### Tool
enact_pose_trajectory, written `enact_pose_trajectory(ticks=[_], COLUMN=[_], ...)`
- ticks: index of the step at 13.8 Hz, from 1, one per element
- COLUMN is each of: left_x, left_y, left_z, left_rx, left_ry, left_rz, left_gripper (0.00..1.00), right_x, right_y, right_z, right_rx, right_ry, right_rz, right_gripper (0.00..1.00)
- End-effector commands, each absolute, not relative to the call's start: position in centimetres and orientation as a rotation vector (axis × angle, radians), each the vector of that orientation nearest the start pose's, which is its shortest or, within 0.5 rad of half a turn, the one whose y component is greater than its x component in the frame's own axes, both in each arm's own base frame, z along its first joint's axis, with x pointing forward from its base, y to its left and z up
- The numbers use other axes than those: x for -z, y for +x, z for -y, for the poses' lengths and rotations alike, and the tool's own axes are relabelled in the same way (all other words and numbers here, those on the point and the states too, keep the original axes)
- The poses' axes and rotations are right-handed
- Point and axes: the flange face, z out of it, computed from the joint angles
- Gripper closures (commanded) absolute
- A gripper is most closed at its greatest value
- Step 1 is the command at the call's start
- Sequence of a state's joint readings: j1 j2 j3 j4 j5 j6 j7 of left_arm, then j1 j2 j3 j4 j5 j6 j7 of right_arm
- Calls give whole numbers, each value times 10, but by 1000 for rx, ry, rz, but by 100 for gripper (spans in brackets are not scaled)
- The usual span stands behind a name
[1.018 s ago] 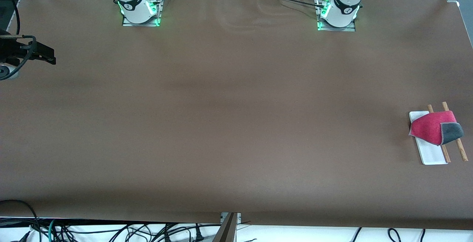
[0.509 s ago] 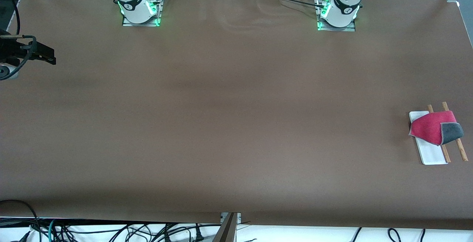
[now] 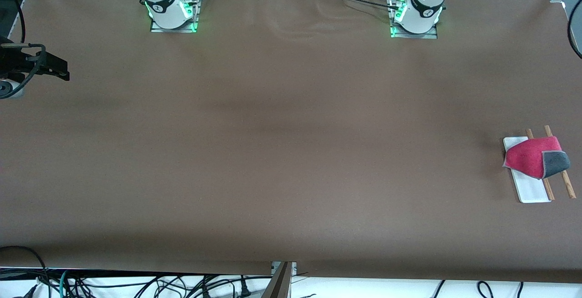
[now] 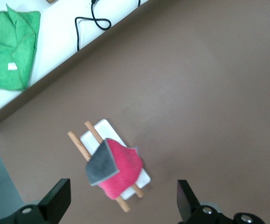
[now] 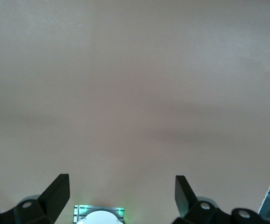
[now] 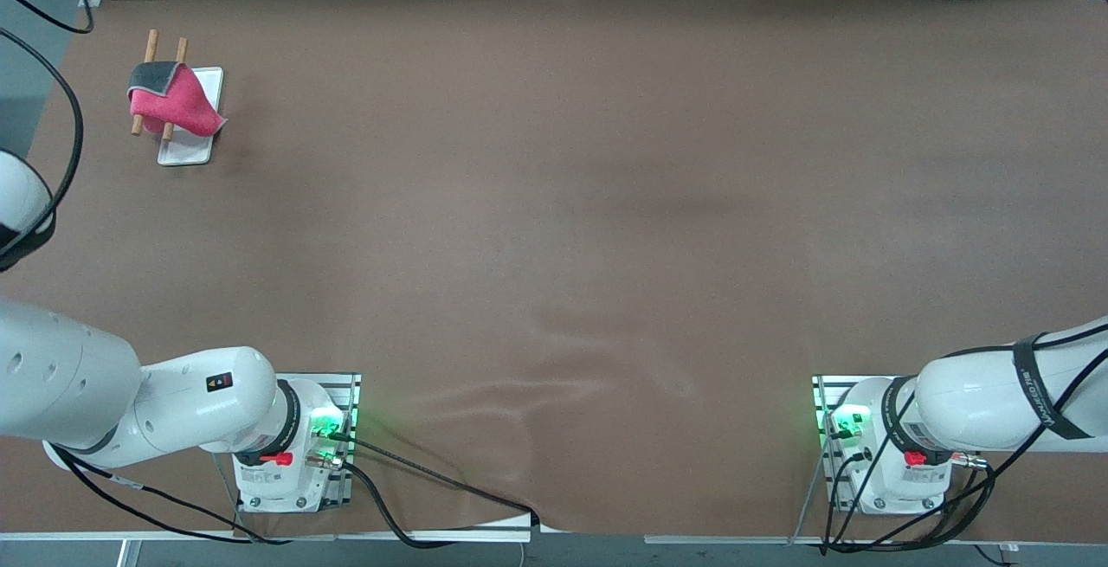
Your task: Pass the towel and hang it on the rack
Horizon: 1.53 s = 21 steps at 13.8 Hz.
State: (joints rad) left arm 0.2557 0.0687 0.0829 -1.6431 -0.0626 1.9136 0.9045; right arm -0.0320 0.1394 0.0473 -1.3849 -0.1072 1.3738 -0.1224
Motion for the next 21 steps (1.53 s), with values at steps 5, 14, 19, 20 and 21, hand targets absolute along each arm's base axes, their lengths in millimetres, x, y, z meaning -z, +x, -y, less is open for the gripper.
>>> enact_pose_trajectory(ticks=[5, 14, 19, 20, 21], left_x=[-598, -610, -646, -647, -647], left_y=[512, 504, 506, 513, 525], left_z=[-82, -2, -11, -12, -14], left_rx=[96, 39, 57, 48, 43], left_ry=[-3110, -3038, -3104, -3108, -3113], left_rz=[-111, 80, 19, 18, 23], left_gripper=[0, 0, 0, 0, 0], right_x=[-623, -621, -621, -621, -620], right_y=[580, 582, 581, 582, 582], right_z=[4, 4, 3, 4, 4], right_rx=[-213, -213, -215, -213, -215], right_ry=[-3210, -3210, -3209, -3210, -3209], right_rz=[219, 220, 222, 220, 220], right_gripper=[0, 0, 0, 0, 0])
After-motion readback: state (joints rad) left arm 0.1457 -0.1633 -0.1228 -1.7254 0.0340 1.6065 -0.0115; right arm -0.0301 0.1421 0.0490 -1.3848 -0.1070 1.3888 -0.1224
